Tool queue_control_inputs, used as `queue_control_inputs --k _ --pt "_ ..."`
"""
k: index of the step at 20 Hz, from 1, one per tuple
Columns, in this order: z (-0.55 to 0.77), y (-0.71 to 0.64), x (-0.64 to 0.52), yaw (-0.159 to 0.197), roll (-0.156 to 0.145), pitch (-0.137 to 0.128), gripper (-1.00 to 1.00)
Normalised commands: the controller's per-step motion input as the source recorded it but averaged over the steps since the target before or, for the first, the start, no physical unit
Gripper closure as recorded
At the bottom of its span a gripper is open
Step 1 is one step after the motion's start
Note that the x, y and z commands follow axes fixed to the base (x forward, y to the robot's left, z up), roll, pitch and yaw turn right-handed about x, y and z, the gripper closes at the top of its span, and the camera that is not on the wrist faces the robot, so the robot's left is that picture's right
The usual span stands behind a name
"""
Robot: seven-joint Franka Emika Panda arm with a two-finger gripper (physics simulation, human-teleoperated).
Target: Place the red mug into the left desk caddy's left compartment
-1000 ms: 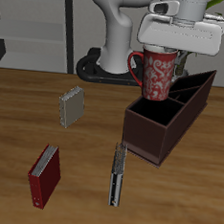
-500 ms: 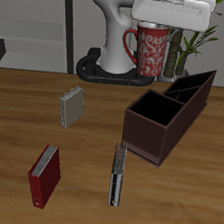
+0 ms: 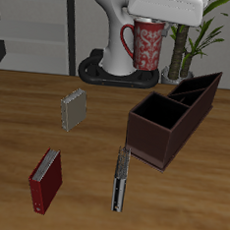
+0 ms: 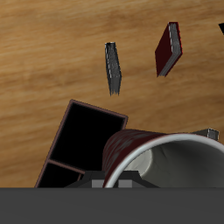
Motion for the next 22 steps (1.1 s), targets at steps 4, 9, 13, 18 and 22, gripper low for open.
queue_control_inputs --k 4,9,13,18,22 --pt "-0.11 -0.02 -0.16 -0.023 -0.009 0.015 1.00" --pt "-0.21 0.05 -0.29 -0.039 0.027 0.030 1.00" --pt "-0.20 0.11 -0.29 -0.039 0.023 0.047 1.00" --pt "-0.12 0.13 -0.21 -0.002 0.033 0.022 1.00" --pt "-0.08 0.25 -0.43 -0.009 0.033 0.003 1.00"
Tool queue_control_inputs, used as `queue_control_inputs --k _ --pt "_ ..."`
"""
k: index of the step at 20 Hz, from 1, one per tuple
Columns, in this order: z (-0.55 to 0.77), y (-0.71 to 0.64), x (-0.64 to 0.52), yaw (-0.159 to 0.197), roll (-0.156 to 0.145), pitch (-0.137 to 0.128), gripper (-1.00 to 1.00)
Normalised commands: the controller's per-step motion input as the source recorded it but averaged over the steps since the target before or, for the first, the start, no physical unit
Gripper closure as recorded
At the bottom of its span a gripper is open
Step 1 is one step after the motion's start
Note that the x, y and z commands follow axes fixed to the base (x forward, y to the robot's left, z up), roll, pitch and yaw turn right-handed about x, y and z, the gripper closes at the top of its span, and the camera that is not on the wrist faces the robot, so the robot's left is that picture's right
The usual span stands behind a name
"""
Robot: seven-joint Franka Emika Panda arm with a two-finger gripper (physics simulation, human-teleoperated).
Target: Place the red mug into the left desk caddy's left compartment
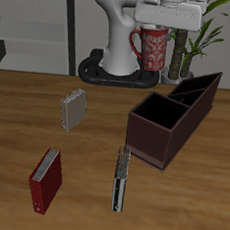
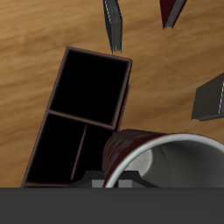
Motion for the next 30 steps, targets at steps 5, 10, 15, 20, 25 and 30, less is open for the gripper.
queue_control_inputs --k 5,10,15,20,25,30 --pt "-0.08 0.15 -0.18 -0.005 0.013 0.018 1.00" --pt "-0.04 0.16 -0.17 -0.014 -0.007 0.012 1.00" --pt "-0.15 0.28 -0.17 -0.001 0.014 0.007 1.00" --pt "-0.23 0.36 -0.09 0.008 0.020 0.046 1.00" --pt "-0.09 0.25 -0.12 -0.005 0.026 0.014 1.00" --pt "-0.04 0.20 -0.11 -0.019 0.020 0.012 1.00"
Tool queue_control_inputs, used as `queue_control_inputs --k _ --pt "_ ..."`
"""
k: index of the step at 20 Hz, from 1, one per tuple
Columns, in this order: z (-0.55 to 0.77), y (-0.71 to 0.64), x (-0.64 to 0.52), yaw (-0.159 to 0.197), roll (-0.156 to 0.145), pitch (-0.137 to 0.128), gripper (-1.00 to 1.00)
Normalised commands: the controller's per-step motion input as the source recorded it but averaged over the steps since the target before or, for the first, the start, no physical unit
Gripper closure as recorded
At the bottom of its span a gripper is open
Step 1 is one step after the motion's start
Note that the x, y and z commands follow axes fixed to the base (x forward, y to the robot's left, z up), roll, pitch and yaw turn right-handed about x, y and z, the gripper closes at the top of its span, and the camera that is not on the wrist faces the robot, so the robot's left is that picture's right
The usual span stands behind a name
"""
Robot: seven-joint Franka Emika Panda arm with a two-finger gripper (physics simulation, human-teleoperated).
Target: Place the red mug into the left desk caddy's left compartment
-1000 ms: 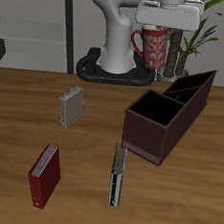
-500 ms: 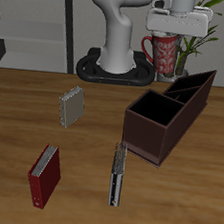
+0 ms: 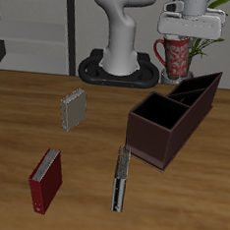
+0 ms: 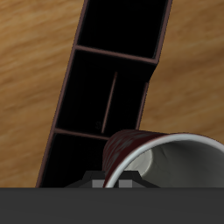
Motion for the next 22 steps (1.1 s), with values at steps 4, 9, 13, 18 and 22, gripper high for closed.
queue_control_inputs --k 4,9,13,18,22 --pt "-0.07 0.19 -0.09 -0.032 0.030 0.035 1.00" --pt "-0.08 0.23 -0.09 -0.008 0.033 0.011 1.00" --pt "-0.14 0.17 0.00 -0.020 0.016 0.024 1.00" --pt "-0.18 0.12 0.06 -0.029 0.023 0.050 1.00" --pt "-0.13 0.15 -0.02 -0.019 0.025 0.013 1.00"
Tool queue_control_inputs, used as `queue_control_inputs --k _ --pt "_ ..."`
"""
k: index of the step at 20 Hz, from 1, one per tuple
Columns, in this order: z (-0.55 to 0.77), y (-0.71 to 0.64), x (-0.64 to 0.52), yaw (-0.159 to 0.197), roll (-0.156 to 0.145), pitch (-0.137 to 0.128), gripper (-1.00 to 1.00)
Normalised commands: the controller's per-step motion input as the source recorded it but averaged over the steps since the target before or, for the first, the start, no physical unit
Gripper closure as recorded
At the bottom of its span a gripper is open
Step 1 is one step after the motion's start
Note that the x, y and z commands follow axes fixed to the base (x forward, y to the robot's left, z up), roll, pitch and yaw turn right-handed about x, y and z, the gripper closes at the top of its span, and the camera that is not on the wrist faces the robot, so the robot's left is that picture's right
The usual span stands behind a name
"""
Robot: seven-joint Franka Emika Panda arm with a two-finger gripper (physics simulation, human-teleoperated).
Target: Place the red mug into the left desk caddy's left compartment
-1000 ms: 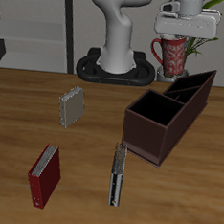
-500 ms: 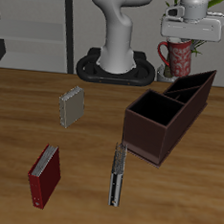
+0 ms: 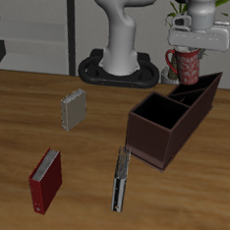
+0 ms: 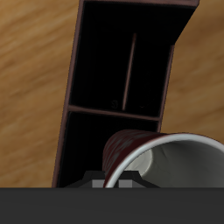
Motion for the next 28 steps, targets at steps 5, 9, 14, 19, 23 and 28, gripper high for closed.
queue_control_inputs --k 5,9,14,19,23,28 --pt "-0.16 0.25 -0.08 -0.019 0.041 0.023 1.00" --pt "-0.12 0.11 0.07 0.037 0.015 -0.002 1.00" --pt "-0.23 0.03 0.22 0.029 0.002 0.042 1.00" --pt "-0.23 0.07 0.15 0.018 0.007 0.033 1.00" --pt "-0.34 0.18 -0.04 0.001 0.027 0.063 1.00" --pt "-0.31 0.19 -0.12 0.012 0.046 0.039 1.00"
